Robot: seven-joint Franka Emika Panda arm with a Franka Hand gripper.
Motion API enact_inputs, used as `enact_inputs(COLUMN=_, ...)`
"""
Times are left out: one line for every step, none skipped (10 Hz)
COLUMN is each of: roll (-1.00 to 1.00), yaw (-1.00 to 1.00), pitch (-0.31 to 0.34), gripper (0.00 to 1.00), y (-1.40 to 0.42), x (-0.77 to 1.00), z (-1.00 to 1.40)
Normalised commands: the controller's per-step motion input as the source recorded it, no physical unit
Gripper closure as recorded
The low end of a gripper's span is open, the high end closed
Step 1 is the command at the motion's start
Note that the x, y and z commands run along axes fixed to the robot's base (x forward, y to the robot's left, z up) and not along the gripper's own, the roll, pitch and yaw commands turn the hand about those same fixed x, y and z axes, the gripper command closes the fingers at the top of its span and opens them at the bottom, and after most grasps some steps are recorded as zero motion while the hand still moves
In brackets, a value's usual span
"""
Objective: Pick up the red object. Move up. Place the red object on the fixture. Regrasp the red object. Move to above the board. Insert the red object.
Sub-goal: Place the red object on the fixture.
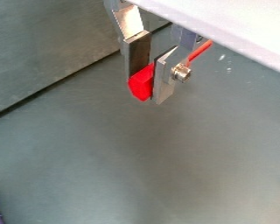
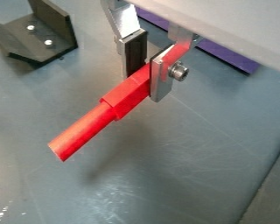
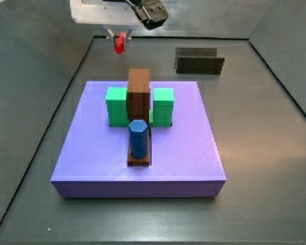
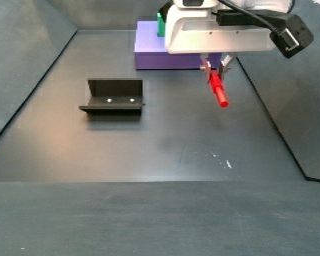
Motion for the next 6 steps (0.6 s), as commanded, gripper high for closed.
enact_inputs(roll=-0.37, yaw=0.00, pitch=0.000, gripper=1.00, y=0.30, x=0.41, z=0.05)
enact_inputs(roll=-0.42, yaw=0.03, pitch=0.000, gripper=1.00, y=0.28, x=0.57, z=0.01)
enact_inputs(roll=-0.46, yaw=0.02, pitch=0.000, gripper=1.00, y=0.21, x=0.76, z=0.00)
enact_inputs(roll=-0.43, yaw=0.06, pitch=0.000, gripper=1.00, y=0.02, x=0.83, z=0.02)
enact_inputs(roll=-0.36, yaw=0.13, pitch=0.003, gripper=1.00, y=-0.10, x=0.82, z=0.09)
enact_inputs(roll=-0.29, yaw=0.14, pitch=0.149, gripper=1.00, y=-0.30, x=0.83, z=0.27)
